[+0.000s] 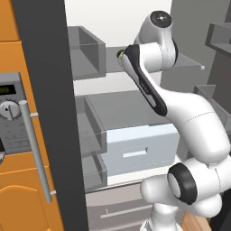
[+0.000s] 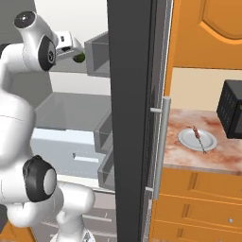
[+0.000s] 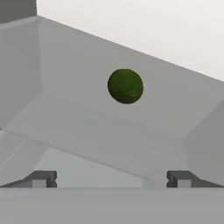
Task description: Place the cold items (lime and carrot) from the fridge in one tupperware on the dining counter. Place the warm items (hot dog and kebab skewer) in the stove area in another tupperware.
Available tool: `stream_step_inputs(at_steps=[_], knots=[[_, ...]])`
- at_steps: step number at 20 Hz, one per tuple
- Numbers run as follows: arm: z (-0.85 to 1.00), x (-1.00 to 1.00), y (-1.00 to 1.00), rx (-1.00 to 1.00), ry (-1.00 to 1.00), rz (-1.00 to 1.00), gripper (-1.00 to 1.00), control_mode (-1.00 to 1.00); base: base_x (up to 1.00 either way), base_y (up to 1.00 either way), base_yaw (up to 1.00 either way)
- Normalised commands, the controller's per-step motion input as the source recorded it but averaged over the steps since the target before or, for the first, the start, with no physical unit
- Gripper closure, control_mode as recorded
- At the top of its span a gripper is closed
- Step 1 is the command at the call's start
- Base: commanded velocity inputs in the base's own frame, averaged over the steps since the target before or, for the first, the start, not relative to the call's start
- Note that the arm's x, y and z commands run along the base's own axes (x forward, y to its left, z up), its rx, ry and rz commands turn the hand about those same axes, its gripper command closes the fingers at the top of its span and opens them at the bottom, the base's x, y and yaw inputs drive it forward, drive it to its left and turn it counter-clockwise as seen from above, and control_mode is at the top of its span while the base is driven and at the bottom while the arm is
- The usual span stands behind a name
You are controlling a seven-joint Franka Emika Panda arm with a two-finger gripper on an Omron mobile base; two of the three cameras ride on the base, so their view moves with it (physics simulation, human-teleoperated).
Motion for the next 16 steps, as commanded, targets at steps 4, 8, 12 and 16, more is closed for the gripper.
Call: stream_step_inputs(at_steps=[4,8,12,16], knots=[[0.00,0.43,0.00,0.00,0.08,0.00,-1.00,-1.00,0.00,0.00,0.00],[0.00,0.43,0.00,0.00,0.09,0.00,-1.00,-1.00,0.00,0.00,0.00],[-0.02,0.36,0.00,0.00,0.06,0.00,-1.00,-1.00,0.00,0.00,0.00],[-0.12,0.29,0.00,0.00,0.06,0.00,-1.00,-1.00,0.00,0.00,0.00]])
